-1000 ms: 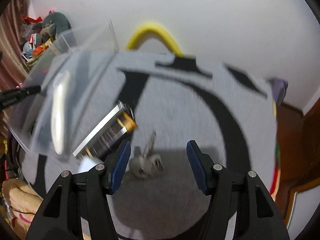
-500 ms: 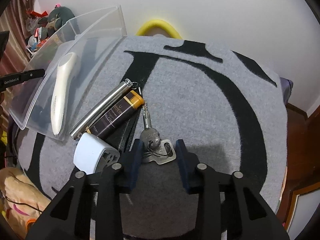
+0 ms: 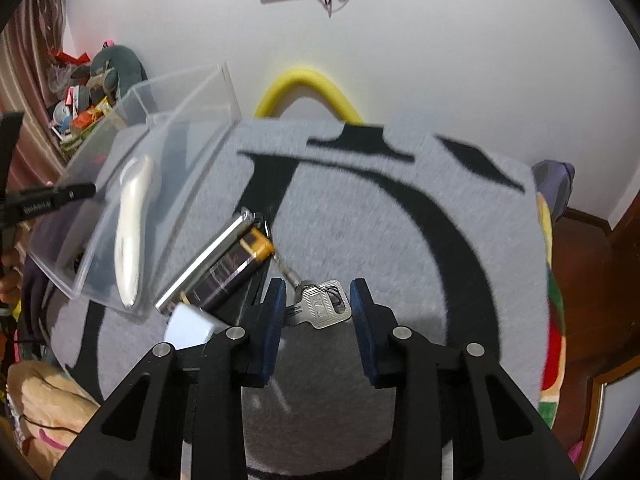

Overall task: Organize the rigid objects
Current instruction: 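Lift the keys into the clear box and open the right gripper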

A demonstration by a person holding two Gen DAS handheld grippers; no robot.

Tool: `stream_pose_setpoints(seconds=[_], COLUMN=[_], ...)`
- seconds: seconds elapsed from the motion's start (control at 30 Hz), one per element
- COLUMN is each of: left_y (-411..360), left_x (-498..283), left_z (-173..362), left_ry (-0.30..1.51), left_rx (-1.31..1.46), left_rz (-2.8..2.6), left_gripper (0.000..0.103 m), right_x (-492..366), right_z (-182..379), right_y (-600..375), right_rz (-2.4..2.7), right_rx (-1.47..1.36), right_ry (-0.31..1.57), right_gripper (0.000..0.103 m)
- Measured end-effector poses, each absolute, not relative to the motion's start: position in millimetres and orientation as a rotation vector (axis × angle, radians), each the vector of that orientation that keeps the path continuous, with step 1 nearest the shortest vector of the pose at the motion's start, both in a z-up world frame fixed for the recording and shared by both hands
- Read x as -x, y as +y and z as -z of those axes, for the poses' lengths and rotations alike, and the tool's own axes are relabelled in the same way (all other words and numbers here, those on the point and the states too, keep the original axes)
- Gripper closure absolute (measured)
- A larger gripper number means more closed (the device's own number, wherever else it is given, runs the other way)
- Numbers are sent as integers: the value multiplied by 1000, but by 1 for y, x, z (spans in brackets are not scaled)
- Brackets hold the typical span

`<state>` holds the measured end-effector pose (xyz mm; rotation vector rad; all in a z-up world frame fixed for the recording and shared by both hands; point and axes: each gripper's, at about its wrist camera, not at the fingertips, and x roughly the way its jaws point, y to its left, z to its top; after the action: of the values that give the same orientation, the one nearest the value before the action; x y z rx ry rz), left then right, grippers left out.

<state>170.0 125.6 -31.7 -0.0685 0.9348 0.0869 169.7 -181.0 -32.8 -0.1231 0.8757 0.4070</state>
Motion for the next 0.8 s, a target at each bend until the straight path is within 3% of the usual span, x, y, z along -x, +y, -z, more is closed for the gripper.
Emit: stream_pose_setpoints(seconds=[0.07, 0.37, 0.43, 0.5, 0.57, 0.73, 0.77, 0.8], left_y=[126, 127, 127, 127, 127, 127, 127, 127], left_x=[-170, -169, -169, -169, -169, -169, -169, -169], left_z=[32, 31, 31, 31, 31, 31, 31, 31], left_ry=[935, 933, 933, 933, 933, 935, 934, 935], left_rx=[68, 77, 75, 75, 74, 68, 68, 66], left_rz=[-87, -85, -85, -85, -86, -91, -92, -92], left_gripper=[95, 95, 95, 95, 95, 95, 95, 95], right_x=[-172, -177, -178, -179, -180, -187, -186, -186], right_z=[23, -2, 5, 18, 33, 74, 75, 74], right_y=[-182, -168, -166, -166, -166, -162, -165, -167], right_rz=[-404, -443, -451, -447, -439, -406, -411, -413], right_rx=[124, 150, 155, 162, 170, 211, 187, 177], right_ry=[869, 820, 849, 885, 913, 1002, 975, 971], right_gripper=[99, 100, 94, 67, 55, 56, 58, 68])
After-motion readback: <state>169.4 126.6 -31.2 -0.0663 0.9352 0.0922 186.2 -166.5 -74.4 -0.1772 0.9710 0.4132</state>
